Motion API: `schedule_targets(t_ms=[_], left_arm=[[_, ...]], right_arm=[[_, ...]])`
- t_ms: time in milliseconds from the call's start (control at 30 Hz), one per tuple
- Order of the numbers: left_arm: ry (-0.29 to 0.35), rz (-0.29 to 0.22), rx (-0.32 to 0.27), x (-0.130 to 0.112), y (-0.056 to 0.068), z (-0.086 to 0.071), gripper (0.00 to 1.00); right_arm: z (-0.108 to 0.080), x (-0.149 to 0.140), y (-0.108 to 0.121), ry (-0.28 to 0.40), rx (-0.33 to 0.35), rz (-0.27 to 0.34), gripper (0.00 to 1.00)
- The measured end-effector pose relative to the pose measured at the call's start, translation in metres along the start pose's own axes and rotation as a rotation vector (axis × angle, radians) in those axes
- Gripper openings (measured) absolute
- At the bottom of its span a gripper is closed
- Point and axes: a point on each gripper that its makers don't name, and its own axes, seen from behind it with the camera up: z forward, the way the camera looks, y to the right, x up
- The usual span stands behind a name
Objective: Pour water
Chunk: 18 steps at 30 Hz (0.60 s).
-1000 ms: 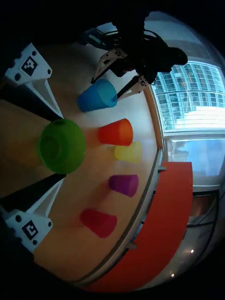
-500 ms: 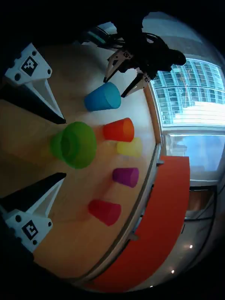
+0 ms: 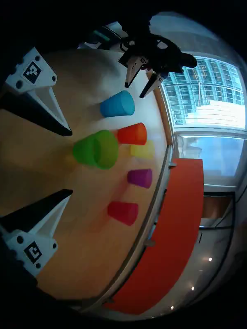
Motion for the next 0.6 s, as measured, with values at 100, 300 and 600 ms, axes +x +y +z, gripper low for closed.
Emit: schedule_targets(t_ms=[100, 300, 600], left_arm=[[0.004, -0.017, 0.022, -0.002, -0.005, -0.002, 0.98], [0.025, -0.058, 0.097, -0.004, -0.023, -0.009, 0.98], [0.141, -0.169, 0.276, 0.016, -0.069, -0.02, 0.98]], right_arm=[[-0.005, 0.0, 0.002, 0.009, -0.016, 0.007, 1.0], [-0.018, 0.003, 0.015, 0.044, -0.085, 0.039, 1.0], [-0.04, 0.027, 0.057, 0.164, -0.255, 0.155, 1.0]])
